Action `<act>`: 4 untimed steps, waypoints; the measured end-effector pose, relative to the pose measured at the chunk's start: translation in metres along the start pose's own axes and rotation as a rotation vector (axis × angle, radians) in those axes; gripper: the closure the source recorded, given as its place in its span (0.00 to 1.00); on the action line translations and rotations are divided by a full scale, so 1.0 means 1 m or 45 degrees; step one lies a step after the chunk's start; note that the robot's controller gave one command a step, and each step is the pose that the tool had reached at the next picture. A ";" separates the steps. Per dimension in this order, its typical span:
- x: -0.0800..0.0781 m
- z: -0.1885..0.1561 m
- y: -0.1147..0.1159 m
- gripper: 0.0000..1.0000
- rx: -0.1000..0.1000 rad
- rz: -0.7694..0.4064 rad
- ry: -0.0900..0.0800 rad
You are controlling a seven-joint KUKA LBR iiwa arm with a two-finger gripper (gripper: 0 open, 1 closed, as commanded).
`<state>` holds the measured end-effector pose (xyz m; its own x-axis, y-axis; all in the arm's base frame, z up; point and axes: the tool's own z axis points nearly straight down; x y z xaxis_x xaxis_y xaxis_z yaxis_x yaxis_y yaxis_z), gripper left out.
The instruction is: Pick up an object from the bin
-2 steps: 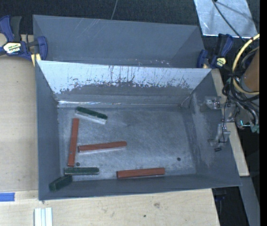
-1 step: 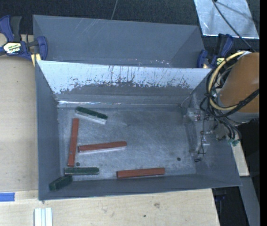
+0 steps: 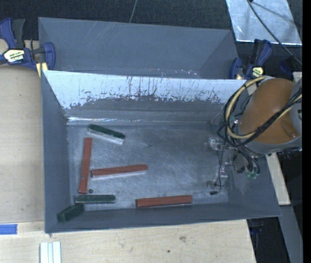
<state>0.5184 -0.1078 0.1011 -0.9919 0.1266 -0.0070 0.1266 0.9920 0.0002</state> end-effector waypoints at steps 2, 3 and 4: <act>0.010 0.030 0.072 0.00 -0.001 -0.110 0.006; 0.013 0.030 0.108 0.00 0.001 0.042 0.005; 0.032 0.030 0.137 0.00 0.001 -0.151 0.004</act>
Offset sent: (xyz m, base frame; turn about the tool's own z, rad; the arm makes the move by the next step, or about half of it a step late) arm 0.0074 0.0760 -0.0311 -0.0851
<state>0.5044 0.0318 0.0705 -1.0000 0.0083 -0.0039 0.0083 1.0000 -0.0015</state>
